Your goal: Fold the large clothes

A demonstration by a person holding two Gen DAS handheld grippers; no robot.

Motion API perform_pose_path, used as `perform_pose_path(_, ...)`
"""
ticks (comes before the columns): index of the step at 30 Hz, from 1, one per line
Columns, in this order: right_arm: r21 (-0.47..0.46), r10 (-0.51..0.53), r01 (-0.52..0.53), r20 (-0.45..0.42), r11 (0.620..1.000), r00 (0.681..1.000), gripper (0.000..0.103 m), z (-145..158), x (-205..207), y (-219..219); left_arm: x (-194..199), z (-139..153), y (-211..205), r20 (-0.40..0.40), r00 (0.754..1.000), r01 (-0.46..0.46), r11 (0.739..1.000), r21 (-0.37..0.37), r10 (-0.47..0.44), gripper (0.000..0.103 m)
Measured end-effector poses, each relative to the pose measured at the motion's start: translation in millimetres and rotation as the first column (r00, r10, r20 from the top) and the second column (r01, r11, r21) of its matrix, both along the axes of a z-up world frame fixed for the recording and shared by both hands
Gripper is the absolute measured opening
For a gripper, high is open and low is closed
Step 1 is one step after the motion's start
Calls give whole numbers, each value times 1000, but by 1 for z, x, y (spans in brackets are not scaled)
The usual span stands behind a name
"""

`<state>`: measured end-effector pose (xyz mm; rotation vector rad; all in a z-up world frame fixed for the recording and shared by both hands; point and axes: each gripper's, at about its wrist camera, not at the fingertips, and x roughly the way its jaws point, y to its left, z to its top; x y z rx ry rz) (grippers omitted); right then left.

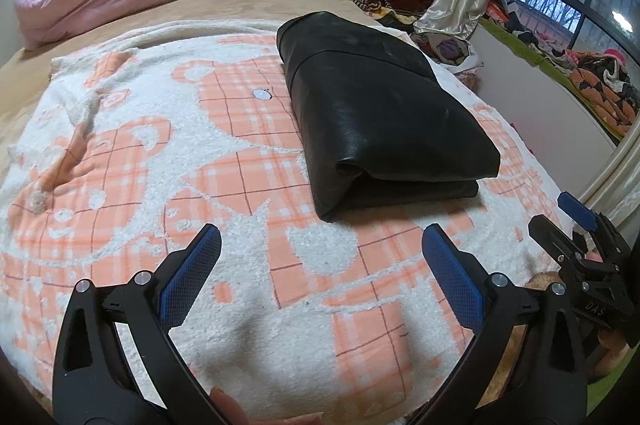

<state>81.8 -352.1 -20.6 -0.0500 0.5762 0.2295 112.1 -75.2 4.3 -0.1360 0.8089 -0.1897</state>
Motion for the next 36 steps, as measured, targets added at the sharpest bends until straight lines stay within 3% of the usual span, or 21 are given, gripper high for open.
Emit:
perform_pose_path(22, -2, -6, 6, -17, 1000, 1000, 99, -5, 4, -5, -2, 1, -4, 6, 1000, 15, 999, 36, -15, 94)
perform_pose_path(36, 10, -45, 45, -4, 999, 999, 99, 1, -3, -16, -1, -2, -4, -38, 999, 28, 999, 35, -26, 94)
